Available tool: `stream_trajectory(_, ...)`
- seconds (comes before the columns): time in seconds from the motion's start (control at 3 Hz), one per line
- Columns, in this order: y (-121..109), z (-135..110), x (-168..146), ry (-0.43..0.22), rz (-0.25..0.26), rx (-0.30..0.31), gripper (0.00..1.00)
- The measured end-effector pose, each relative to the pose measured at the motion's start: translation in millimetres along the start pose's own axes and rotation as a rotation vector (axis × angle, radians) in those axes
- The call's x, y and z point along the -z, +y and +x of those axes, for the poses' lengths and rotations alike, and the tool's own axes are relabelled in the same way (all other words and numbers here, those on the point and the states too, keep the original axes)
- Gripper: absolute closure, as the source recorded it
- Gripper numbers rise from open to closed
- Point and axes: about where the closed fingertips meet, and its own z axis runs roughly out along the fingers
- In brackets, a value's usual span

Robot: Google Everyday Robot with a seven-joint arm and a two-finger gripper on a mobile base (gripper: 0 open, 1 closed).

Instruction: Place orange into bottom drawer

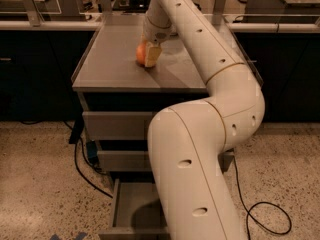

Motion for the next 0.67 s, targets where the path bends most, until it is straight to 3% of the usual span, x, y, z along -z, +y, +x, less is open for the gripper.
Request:
stream_trajectory(0.33,0.0,0.0,0.0,0.0,0.0,0.0,0.89)
stream_trajectory(0.67,0.0,0.0,0.0,0.0,0.0,0.0,1.0)
